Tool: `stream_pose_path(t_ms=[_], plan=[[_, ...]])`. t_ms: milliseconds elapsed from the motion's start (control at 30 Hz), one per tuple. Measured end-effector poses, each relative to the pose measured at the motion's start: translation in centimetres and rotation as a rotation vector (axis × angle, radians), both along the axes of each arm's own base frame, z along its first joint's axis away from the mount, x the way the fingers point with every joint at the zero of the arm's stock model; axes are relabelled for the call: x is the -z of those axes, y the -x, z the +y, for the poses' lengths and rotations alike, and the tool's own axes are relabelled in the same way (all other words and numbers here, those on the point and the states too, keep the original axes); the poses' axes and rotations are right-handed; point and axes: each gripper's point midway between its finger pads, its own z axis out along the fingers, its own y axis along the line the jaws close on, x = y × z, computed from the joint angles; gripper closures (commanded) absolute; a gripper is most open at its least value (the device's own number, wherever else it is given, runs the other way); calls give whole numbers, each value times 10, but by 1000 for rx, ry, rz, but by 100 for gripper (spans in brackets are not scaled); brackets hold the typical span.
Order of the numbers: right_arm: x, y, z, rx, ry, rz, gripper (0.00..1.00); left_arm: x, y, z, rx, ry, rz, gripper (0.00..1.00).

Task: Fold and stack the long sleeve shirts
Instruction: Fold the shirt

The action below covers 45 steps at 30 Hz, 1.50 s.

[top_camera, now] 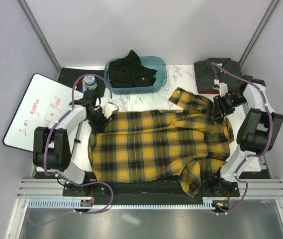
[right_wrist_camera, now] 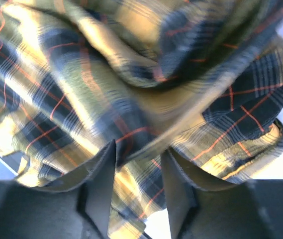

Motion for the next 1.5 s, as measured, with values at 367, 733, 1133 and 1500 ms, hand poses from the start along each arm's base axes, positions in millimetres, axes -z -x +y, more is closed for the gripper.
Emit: stream_pose_path(t_ms=[367,733,1133,1500], plan=[[84,-6,-31,219,49,155,58,42,5,-9,-36,-73,134,59],[89,-41,-83,317,214,109,57,21,-11,-54,-102,15,121,53],[46,-43,-81,287,215,1,56,15,13,-52,-108,63,114,53],[100,-20,-81,265,310,116,58,37,5,-20,-166,-86,64,53]])
